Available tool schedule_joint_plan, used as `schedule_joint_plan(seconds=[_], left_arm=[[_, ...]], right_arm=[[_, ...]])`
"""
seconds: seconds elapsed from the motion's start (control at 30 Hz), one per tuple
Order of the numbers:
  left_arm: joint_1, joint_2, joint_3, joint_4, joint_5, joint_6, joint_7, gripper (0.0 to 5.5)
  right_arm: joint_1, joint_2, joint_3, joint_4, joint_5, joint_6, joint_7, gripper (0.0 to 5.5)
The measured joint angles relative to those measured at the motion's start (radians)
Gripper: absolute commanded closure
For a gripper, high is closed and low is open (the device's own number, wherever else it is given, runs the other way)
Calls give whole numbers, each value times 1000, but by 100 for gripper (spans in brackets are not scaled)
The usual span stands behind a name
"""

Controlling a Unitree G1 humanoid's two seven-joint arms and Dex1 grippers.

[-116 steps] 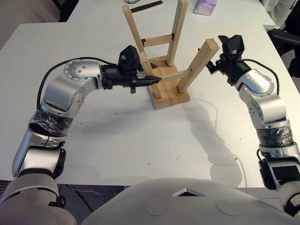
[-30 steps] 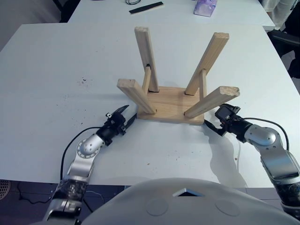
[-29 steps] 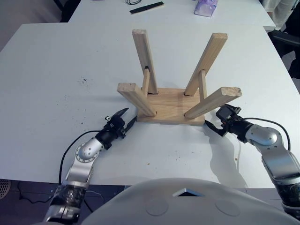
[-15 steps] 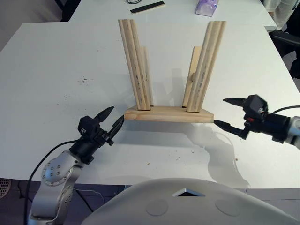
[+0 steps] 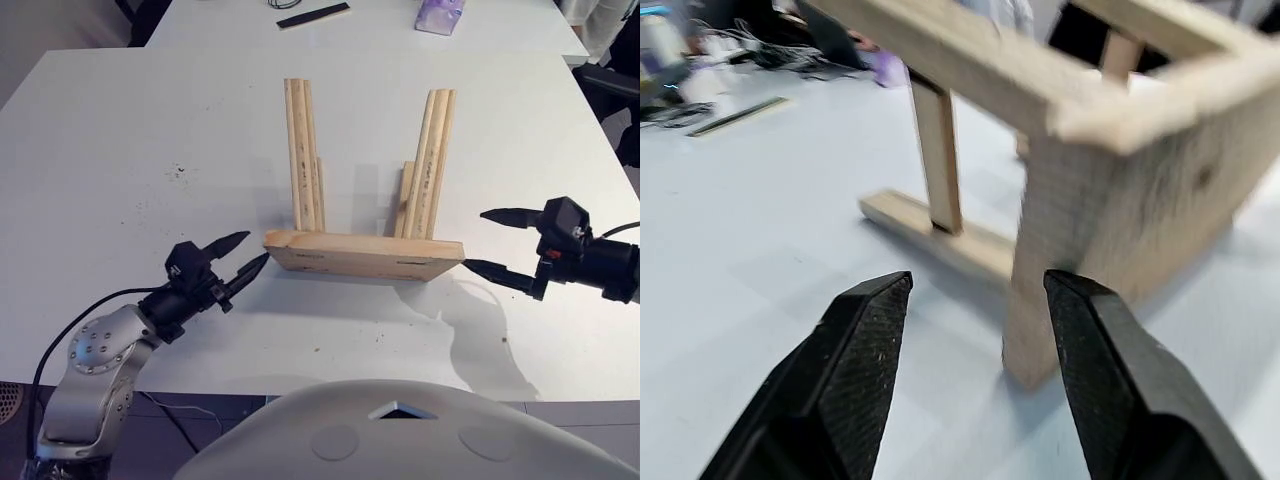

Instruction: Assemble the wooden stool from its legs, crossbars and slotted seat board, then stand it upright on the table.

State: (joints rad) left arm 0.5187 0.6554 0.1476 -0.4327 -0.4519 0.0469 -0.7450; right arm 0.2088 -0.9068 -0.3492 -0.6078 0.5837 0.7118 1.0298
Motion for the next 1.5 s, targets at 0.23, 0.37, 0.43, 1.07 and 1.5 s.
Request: schedule_joint_plan(seconds=[0.23, 0.37, 0.43, 1.07, 1.5], left_arm=[[-72, -3, -6, 227, 103, -110, -48, 301], [-121, -6, -16, 365, 141, -172, -83, 301], [-172, -10, -40, 416, 162, -193, -98, 301], [-274, -79, -99, 566, 215, -293, -96, 305], [-426, -31, 70, 1002, 193, -455, 34, 305]], right_arm=[[7, -48, 44, 140, -22, -122, 160, 118], [7, -38, 184, 178, -108, -238, 189, 118], [-29, 33, 293, 199, -165, -284, 150, 118], [-50, 274, 507, 199, -111, -274, 13, 358], [-91, 368, 430, 21, 285, 39, -261, 376]])
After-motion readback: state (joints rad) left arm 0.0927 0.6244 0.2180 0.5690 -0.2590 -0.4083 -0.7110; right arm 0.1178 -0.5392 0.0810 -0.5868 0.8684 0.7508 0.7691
